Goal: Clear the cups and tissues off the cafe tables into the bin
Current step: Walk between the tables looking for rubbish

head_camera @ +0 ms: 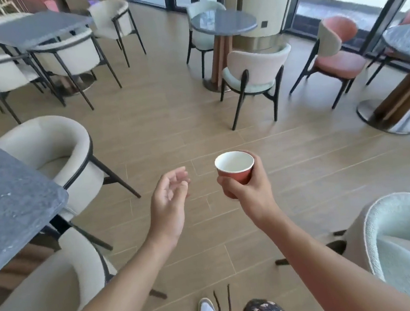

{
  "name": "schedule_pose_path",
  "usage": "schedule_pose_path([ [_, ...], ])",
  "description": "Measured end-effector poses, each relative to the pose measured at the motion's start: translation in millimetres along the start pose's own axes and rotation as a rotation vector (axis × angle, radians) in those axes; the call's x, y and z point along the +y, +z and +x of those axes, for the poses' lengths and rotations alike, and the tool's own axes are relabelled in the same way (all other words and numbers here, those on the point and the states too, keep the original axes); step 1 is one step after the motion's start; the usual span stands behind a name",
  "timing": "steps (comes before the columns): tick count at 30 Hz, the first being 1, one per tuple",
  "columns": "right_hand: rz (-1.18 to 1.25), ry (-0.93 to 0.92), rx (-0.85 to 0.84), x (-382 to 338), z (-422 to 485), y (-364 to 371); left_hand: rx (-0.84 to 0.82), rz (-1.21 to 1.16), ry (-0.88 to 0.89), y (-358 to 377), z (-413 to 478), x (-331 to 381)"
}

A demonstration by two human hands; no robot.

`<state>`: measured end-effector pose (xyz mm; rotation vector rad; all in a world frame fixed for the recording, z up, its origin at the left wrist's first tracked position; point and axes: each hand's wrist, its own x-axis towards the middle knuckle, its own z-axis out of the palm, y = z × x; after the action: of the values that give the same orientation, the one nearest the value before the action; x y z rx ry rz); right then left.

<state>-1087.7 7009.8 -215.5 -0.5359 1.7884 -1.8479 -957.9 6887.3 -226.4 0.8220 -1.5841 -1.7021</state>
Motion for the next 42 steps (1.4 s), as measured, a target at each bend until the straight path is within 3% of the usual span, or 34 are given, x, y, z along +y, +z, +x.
schedule_pose_path([
  [13,0.057,0.021,-0.079,3.7,317.6,46.0,0.100,0.017,0.044,44.8,300.4,-22.5],
  [26,0.005,-0.030,-0.204,-59.4,650.1,88.7,0.241,-0.025,0.057,102.8,611.0,1.3],
  [35,-0.027,-0.016,-0.210,-55.9,854.1,178.8,0.300,-0.110,0.115,81.1,833.8,-14.1],
  [42,-0.026,-0.046,-0.173,-89.8,1016.8,273.3,0.203,-0.073,0.112,51.1,1030.4,14.9],
])
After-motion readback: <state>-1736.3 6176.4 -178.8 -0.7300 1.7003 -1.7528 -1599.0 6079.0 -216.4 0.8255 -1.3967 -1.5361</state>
